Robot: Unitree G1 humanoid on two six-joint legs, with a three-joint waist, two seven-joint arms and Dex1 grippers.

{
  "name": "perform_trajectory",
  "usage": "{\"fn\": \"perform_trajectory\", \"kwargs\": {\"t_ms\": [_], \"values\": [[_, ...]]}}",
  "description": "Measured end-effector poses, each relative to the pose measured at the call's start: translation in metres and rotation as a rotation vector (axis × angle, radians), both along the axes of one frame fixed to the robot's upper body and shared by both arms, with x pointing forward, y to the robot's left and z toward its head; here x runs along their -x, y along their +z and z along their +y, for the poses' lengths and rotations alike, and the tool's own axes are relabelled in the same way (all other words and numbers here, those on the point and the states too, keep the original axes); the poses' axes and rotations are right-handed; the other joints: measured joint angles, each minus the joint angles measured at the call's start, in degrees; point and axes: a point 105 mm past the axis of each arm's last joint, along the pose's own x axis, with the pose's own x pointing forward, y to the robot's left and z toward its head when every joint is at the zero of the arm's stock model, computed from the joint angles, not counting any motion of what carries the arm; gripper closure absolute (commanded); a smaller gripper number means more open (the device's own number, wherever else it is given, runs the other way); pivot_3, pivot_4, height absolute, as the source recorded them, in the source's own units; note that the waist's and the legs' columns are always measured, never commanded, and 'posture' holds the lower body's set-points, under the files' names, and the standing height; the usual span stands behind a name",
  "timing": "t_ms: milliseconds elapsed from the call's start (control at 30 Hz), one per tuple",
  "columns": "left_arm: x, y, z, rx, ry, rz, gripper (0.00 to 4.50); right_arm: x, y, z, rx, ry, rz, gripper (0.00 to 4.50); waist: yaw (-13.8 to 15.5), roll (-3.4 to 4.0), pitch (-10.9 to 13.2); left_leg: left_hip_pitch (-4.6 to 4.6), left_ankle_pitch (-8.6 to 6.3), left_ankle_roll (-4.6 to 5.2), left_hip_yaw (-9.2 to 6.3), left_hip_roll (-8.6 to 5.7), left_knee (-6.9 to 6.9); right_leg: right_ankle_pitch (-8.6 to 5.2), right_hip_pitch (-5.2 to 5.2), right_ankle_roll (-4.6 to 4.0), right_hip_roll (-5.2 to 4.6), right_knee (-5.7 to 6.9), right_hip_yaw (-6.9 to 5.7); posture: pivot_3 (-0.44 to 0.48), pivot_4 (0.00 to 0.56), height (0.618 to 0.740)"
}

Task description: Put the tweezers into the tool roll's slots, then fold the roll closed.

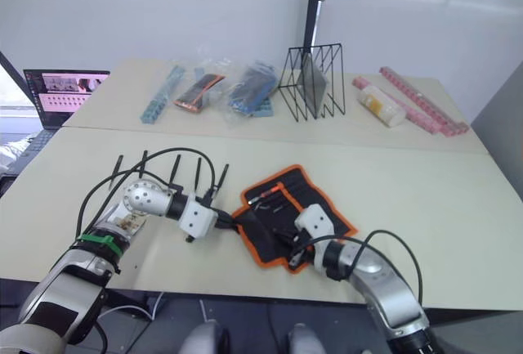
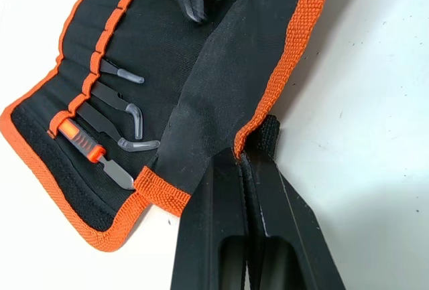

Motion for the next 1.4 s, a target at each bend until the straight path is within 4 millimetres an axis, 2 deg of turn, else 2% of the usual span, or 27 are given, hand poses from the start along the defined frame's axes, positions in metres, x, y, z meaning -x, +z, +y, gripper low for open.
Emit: {"fn": "perform_trajectory", "kwargs": {"t_ms": [233, 333, 400, 500, 600, 667, 800, 900, 1133, 1267, 1400], "values": [[0.006, 0.007, 0.011, -0.004, 0.052, 0.097, 1.6, -0.002, -0.003, 0.006, 0.016, -0.001, -0.022, 4.5, -0.7, 0.0, 0.0, 0.09, 0.0, 0.0, -0.03, 0.01, -0.03, 0.0, 0.04, 0.0, 0.03, 0.04, 0.0, 0.0, 0.15, 0.684], [0.012, 0.008, 0.02, 0.022, 0.137, 0.279, 0.64, -0.003, -0.003, 0.008, 0.03, 0.008, -0.034, 4.5, -1.1, 0.01, 0.0, 0.09, 0.0, 0.0, -0.06, 0.01, -0.03, 0.0, 0.03, 0.0, 0.03, 0.12, 0.0, 0.0, 0.15, 0.684], [0.014, 0.02, 0.019, 0.102, 0.202, 0.445, 0.64, -0.004, -0.003, 0.007, 0.041, 0.01, -0.042, 4.5, -1.2, 0.0, 0.0, 0.07, 0.0, 0.0, -0.08, 0.02, 0.0, -0.01, 0.02, 0.01, 0.03, 0.17, 0.0, 0.0, 0.15, 0.684], [0.01, 0.057, 0.013, 0.266, 0.247, 0.593, 0.64, -0.005, -0.003, 0.007, 0.051, 0.011, -0.051, 4.5, -1.1, -0.01, 0.0, 0.08, 0.0, 0.0, -0.13, 0.0, 0.07, -0.01, 0.06, 0.02, 0.03, 0.24, -0.01, 0.0, 0.15, 0.684], [0.005, 0.094, 0.0, 0.426, 0.245, 0.656, 1.47, -0.006, -0.003, 0.008, 0.065, 0.018, -0.068, 4.5, -1.2, -0.01, 0.0, 0.15, 0.0, 0.0, -0.16, -0.03, 0.09, -0.02, 0.13, 0.02, 0.03, 0.25, 0.0, 0.0, 0.15, 0.684], [0.0, 0.101, -0.015, 0.515, 0.258, 0.699, 2.13, -0.005, -0.004, 0.009, 0.072, 0.021, -0.075, 4.5, -1.1, -0.03, 0.0, 0.2, 0.0, 0.0, -0.2, -0.05, 0.08, -0.02, 0.19, 0.02, 0.03, 0.28, 0.0, 0.0, 0.15, 0.684], [-0.008, 0.082, -0.042, 0.553, 0.336, 0.749, 3.45, -0.004, -0.004, 0.012, 0.075, 0.035, -0.087, 4.5, -1.3, -0.03, 0.0, 0.2, 0.0, 0.0, -0.24, -0.08, 0.06, -0.01, 0.13, 0.01, 0.03, 0.35, 0.03, 0.0, 0.15, 0.684], [-0.013, 0.054, -0.047, 0.542, 0.441, 0.755, 4.48, -0.004, -0.003, 0.013, 0.077, 0.038, -0.091, 4.5, -1.4, -0.03, -0.1, 0.2, 0.0, 0.0, -0.23, -0.08, 0.05, -0.01, 0.09, 0.01, 0.03, 0.39, 0.05, 0.0, 0.15, 0.684], [-0.007, -0.006, -0.035, 0.417, 0.572, 0.738, 4.49, -0.005, -0.003, 0.011, 0.1, 0.04, -0.101, 4.5, -1.1, -0.03, 0.0, 0.2, 0.01, 0.0, -0.22, -0.11, 0.06, -0.01, 0.11, 0.0, 0.02, 0.36, 0.05, 0.0, 0.15, 0.684], [-0.008, -0.014, -0.036, 0.355, 0.536, 0.611, 4.49, -0.005, -0.002, 0.009, 0.115, 0.045, -0.094, 4.5, -0.9, 0.0, -0.2, 0.28, 0.0, 0.0, -0.22, -0.13, 0.06, -0.01, 0.27, 0.01, 0.02, 0.29, 0.05, 0.0, 0.15, 0.684], [-0.008, -0.018, -0.038, 0.329, 0.504, 0.546, 4.49, -0.004, -0.002, 0.01, 0.114, 0.06, -0.077, 4.5, -0.8, 0.04, -0.2, 0.83, 0.0, 0.0, -0.25, -0.12, -0.07, -0.03, 0.97, 0.04, 0.03, -0.1, 0.03, 0.0, 0.15, 0.684]]}}
